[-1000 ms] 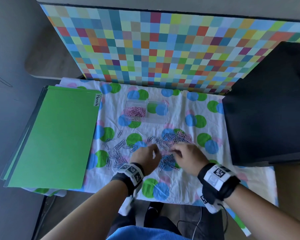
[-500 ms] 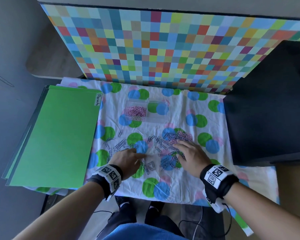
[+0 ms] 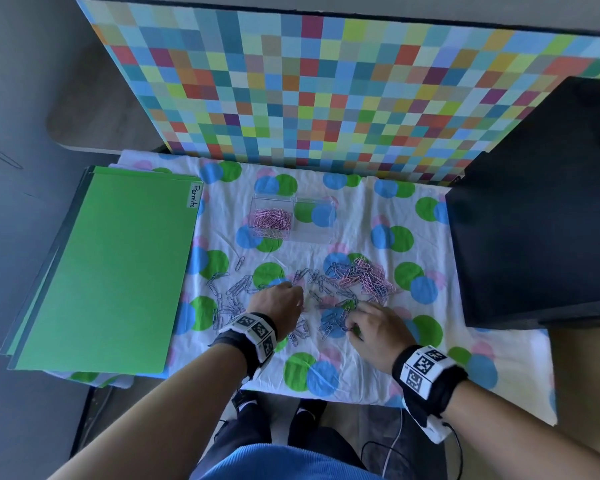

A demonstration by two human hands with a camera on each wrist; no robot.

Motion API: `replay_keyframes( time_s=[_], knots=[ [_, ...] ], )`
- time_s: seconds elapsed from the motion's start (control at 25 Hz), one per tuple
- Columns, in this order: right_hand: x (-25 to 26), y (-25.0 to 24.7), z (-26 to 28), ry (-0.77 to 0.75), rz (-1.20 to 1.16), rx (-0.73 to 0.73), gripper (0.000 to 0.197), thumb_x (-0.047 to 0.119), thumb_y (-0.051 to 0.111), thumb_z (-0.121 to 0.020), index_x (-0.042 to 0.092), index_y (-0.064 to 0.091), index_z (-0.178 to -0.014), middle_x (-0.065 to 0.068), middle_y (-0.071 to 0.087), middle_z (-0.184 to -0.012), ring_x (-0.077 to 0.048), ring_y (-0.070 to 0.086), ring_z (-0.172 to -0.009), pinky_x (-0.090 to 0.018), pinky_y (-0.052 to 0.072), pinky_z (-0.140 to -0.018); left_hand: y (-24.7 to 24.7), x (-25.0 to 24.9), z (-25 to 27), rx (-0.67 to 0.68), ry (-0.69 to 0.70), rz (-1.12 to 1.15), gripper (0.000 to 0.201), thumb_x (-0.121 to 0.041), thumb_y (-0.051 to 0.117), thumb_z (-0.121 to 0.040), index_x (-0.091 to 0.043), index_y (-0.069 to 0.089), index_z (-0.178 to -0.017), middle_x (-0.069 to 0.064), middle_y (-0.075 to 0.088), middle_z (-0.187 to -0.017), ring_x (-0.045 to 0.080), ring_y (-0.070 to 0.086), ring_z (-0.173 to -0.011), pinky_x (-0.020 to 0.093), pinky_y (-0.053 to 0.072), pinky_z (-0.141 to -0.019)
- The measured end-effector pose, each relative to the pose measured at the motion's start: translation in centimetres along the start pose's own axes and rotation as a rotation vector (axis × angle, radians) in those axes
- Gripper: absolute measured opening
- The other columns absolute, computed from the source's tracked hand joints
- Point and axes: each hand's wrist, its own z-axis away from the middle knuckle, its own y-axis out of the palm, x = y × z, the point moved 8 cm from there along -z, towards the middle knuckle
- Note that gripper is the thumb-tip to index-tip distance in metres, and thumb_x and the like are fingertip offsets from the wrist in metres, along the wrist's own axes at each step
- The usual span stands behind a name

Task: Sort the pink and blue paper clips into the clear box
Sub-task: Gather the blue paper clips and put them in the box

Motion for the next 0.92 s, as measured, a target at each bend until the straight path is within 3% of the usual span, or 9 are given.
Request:
replay_keyframes(
  time_s=[0.2, 0.32, 0.48, 0.56, 0.64, 0.72, 0.76, 0.84, 0.92],
  knots=[
    [0.2, 0.4, -0.5, 0.004, -0.027, 0.050, 0.009, 0.014, 0.055, -0.086, 0.015, 0.059, -0.079, 0.001, 0.057, -0.085, -0.016, 0.051, -0.081, -0.027, 0.044, -0.072, 0.5, 0.0, 0.0, 0.035, 0.003, -0.063, 0.015, -0.019, 0.044, -0.095, -0.014, 0.053, -0.105, 0.005, 0.055, -0.105, 0.026, 0.061, -0.091, 0.036, 0.047, -0.069],
    [-0.9, -0.6, -0.6, 0.057, -0.209, -0.006, 0.008, 0.006, 0.057, -0.086, 0.012, 0.057, -0.080, -0.001, 0.060, -0.082, -0.017, 0.056, -0.078, -0.030, 0.049, -0.070, 0.6, 0.4, 0.2, 0.018, -0.019, 0.028, 0.013, -0.016, 0.038, -0.096, -0.012, 0.049, -0.103, 0.006, 0.053, -0.102, 0.026, 0.060, -0.087, 0.038, 0.050, -0.071],
    [-3.3, -1.8, -0.4, 0.228, -0.491, -0.090, 0.017, 0.003, 0.059, -0.087, 0.019, 0.060, -0.094, 0.006, 0.062, -0.076, -0.007, 0.059, -0.069, -0.010, 0.045, -0.065, -0.3, 0.9, 0.1, -0.048, -0.101, 0.387, 0.014, -0.020, 0.040, -0.096, -0.013, 0.052, -0.098, 0.007, 0.060, -0.097, 0.026, 0.059, -0.084, 0.037, 0.049, -0.074],
    [-3.1, -1.6, -0.7, 0.236, -0.557, -0.011, 0.025, 0.003, 0.053, -0.089, 0.022, 0.062, -0.102, 0.003, 0.063, -0.078, -0.009, 0.058, -0.067, -0.018, 0.047, -0.065, -0.6, 0.7, 0.1, -0.092, -0.116, 0.488, 0.016, -0.018, 0.046, -0.095, -0.014, 0.056, -0.106, 0.007, 0.065, -0.099, 0.027, 0.061, -0.091, 0.032, 0.046, -0.077],
    [-2.8, -1.6, -1.2, 0.265, -0.612, 0.058, 0.028, -0.001, 0.047, -0.088, 0.021, 0.064, -0.087, 0.002, 0.061, -0.071, -0.011, 0.054, -0.061, -0.028, 0.046, -0.064, -0.4, 0.8, -0.2, -0.077, -0.162, 0.576, 0.025, -0.014, 0.045, -0.095, -0.014, 0.060, -0.115, 0.011, 0.067, -0.093, 0.029, 0.061, -0.082, 0.031, 0.046, -0.071],
    [-2.9, -1.7, -1.5, 0.310, -0.649, 0.070, 0.027, 0.001, 0.046, -0.086, 0.021, 0.058, -0.073, 0.007, 0.054, -0.063, -0.010, 0.049, -0.059, -0.029, 0.041, -0.062, 0.8, 1.2, -0.7, -0.007, -0.267, 0.907, 0.028, -0.007, 0.039, -0.094, -0.011, 0.066, -0.100, 0.010, 0.054, -0.069, 0.022, 0.047, -0.052, 0.027, 0.039, -0.049],
    [-2.9, -1.7, -1.8, 0.310, -0.639, 0.074, 0.023, 0.004, 0.047, -0.086, 0.020, 0.055, -0.072, 0.007, 0.052, -0.063, -0.011, 0.048, -0.061, -0.029, 0.039, -0.063, 1.3, 1.3, -0.8, 0.018, -0.334, 1.122, 0.028, -0.004, 0.037, -0.092, -0.009, 0.064, -0.087, 0.007, 0.044, -0.064, 0.016, 0.037, -0.045, 0.023, 0.031, -0.044],
    [-2.1, -1.7, -2.2, 0.218, -0.516, 0.109, 0.013, 0.010, 0.051, -0.085, 0.019, 0.053, -0.077, 0.006, 0.055, -0.072, -0.015, 0.052, -0.070, -0.032, 0.044, -0.066, 1.7, 1.6, -0.7, 0.019, -0.456, 1.430, 0.022, -0.005, 0.038, -0.087, -0.009, 0.051, -0.070, 0.005, 0.038, -0.063, 0.012, 0.027, -0.044, 0.020, 0.021, -0.044],
    [-0.7, -1.3, -2.3, 0.054, -0.279, 0.161, 0.007, 0.012, 0.055, -0.084, 0.019, 0.055, -0.084, 0.005, 0.057, -0.088, -0.017, 0.056, -0.079, -0.031, 0.047, -0.070, 1.7, 1.4, -0.7, 0.017, -0.523, 1.574, 0.016, -0.009, 0.042, -0.083, -0.012, 0.045, -0.068, 0.004, 0.041, -0.059, 0.013, 0.026, -0.045, 0.022, 0.018, -0.047]
  ],
)
